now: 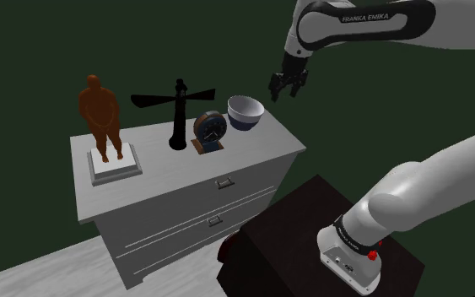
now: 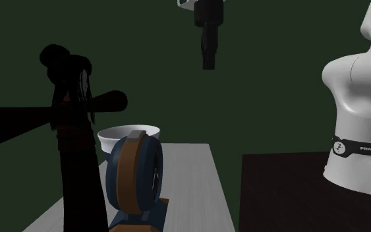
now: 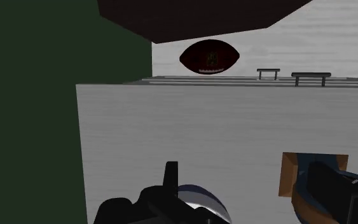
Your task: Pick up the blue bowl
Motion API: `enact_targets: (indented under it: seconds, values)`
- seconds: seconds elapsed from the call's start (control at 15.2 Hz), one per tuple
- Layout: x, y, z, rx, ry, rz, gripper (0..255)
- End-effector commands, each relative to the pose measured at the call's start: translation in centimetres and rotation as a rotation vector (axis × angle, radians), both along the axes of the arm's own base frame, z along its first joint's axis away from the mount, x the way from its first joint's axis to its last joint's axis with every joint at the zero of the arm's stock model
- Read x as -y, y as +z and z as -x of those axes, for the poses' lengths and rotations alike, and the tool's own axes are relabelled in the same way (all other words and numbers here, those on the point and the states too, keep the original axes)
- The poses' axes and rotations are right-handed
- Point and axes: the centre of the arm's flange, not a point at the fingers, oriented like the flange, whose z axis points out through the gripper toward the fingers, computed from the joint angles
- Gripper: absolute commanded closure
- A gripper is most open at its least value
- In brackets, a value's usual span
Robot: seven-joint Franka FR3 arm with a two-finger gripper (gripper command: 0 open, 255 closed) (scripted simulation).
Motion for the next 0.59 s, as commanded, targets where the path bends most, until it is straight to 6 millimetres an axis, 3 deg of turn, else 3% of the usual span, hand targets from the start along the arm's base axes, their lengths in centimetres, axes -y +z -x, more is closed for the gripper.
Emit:
enact_targets:
  seconds: [0.0,0.53]
  values:
    - [-0.1,-1.5,-2.4,-0.006,0.0,0.007,0]
    - [-0.8,-7.5,-11.5,-0.033,0.001,0.037,0]
